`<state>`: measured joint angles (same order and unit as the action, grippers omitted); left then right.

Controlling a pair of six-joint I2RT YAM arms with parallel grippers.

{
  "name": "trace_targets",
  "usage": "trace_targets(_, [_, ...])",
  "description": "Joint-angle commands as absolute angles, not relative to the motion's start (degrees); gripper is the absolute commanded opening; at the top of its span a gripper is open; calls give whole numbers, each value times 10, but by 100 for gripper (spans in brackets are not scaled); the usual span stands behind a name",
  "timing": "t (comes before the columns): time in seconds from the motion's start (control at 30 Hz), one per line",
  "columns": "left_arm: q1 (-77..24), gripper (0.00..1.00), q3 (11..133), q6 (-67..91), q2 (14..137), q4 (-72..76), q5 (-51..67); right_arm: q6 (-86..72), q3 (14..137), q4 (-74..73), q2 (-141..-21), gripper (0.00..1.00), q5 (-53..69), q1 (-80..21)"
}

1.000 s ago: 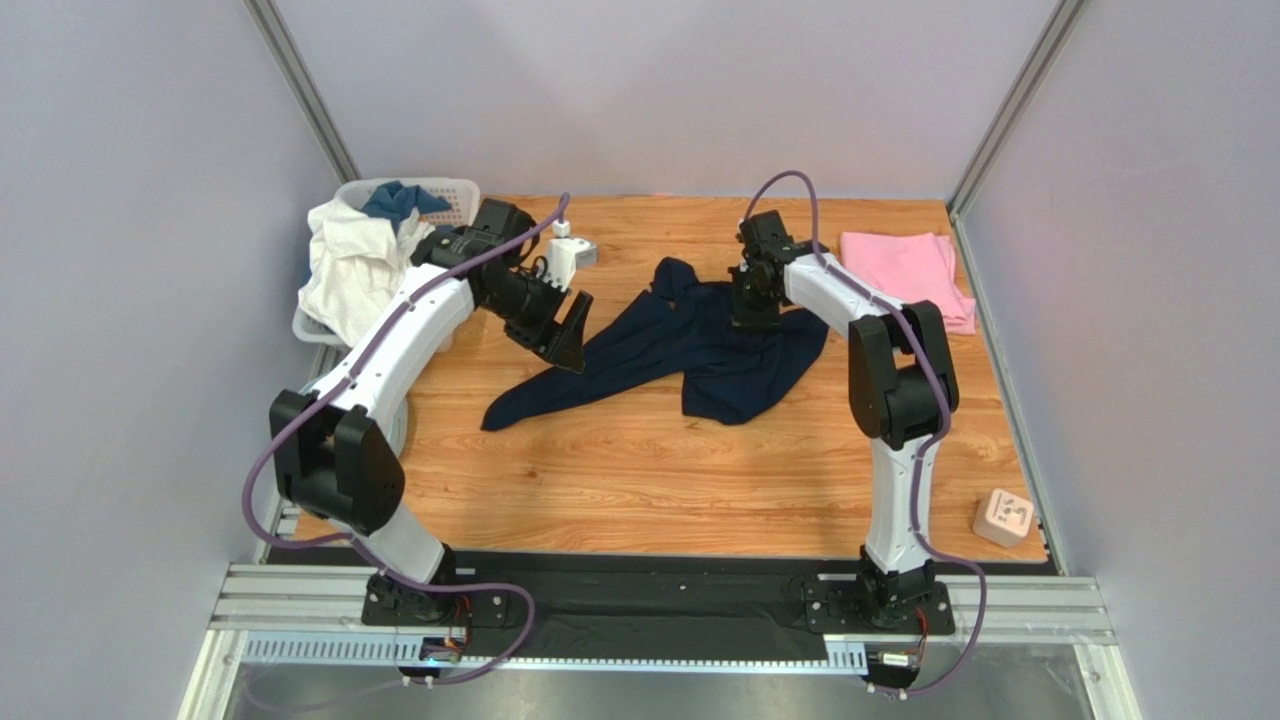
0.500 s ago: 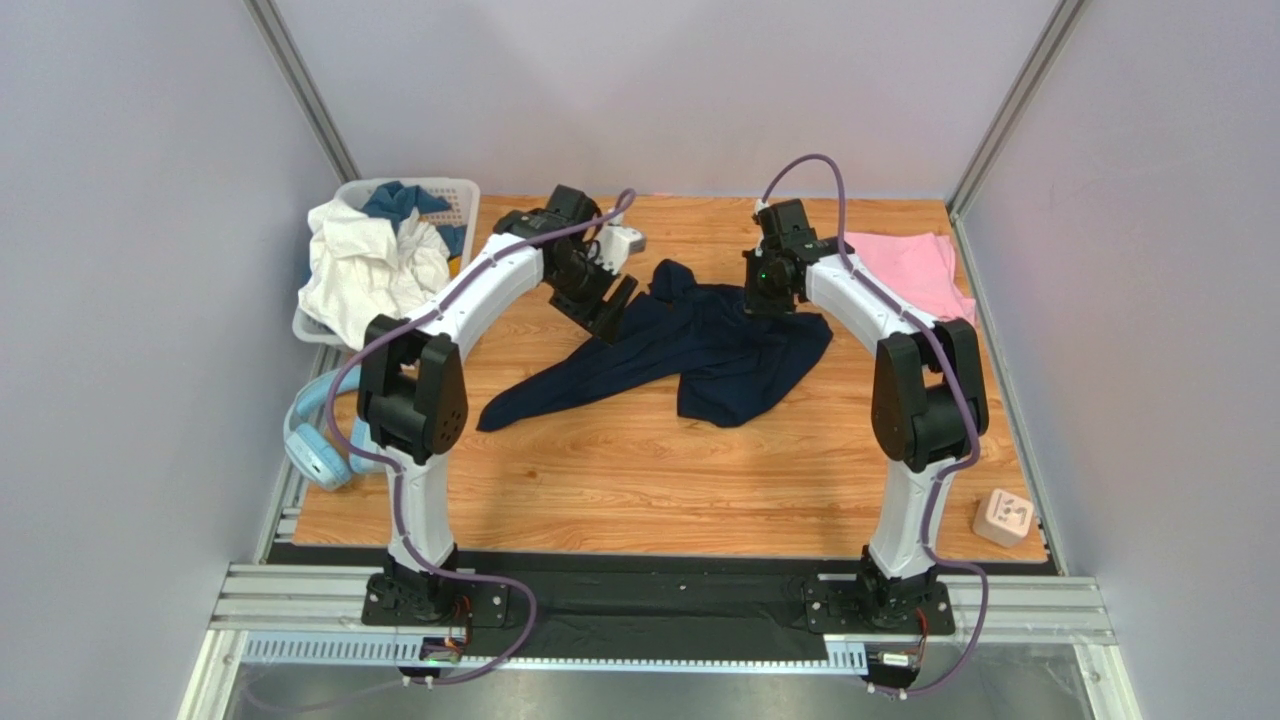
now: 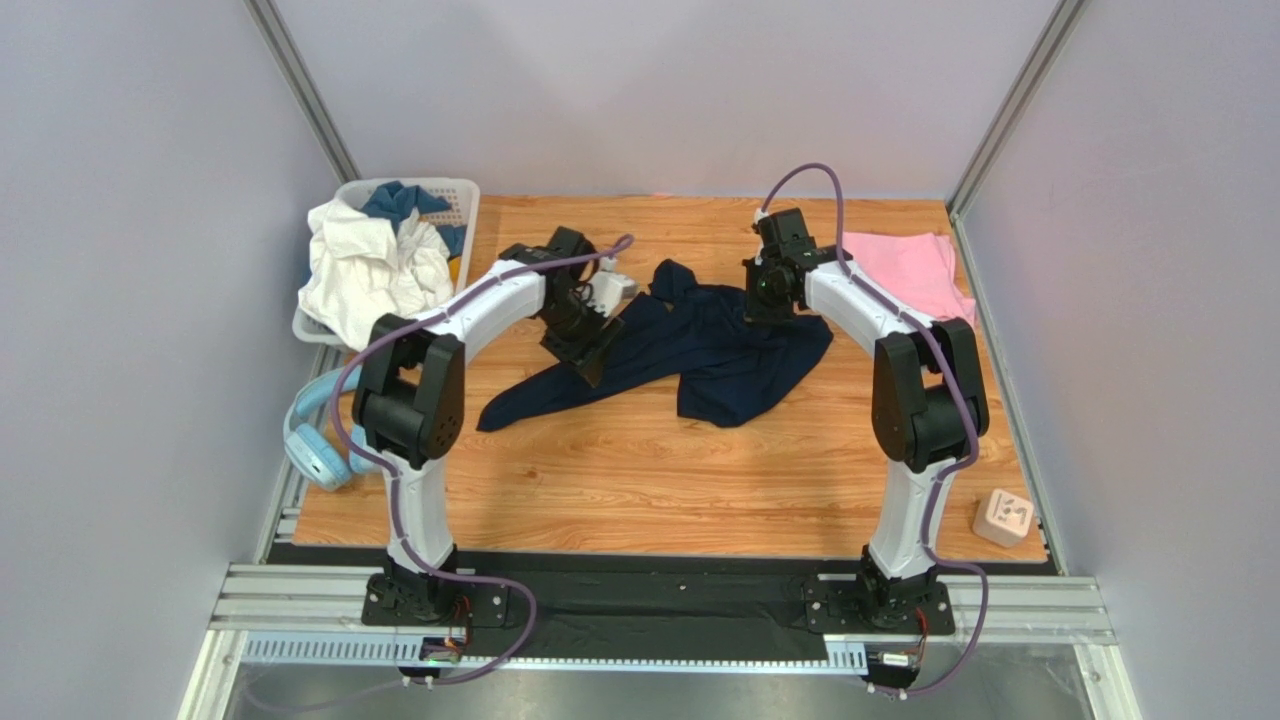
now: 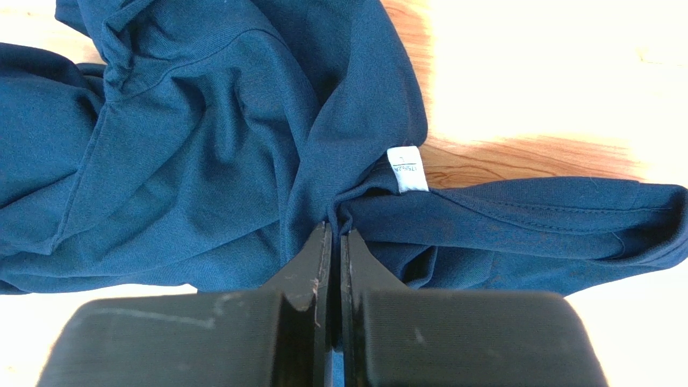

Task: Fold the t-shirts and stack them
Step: Flatten out the tshirt

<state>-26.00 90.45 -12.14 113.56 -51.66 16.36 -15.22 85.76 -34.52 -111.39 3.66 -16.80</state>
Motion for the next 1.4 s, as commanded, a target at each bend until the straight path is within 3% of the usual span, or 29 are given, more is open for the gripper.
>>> trace_targets(0.0, [-188,64,874,-134,1049,-512,169,-152,855,-319,-1107,0,47,-169])
trace_targets(0.17, [-186,65,790,-164,1005,-488,133,-153,857,-318,-1106,0,51,-169])
trace_targets(0.4, [-187,66,787,-155,1041,-467,141,-156,855,-318,-1103,0,50,-168])
trace_targets(0.77, [-211,68,965,-128,1162,-491,148,-163,855,-316,-1106,0,61,-169])
trace_targets(1.0, [-220,61,1010,-120,1204,-503,165,-164,859,-315,-1114,0,67,-169])
trace_targets(1.37, [-258,67,1125,-93,1252,-504,164,-168,852,-311,-1113,0,82,-170])
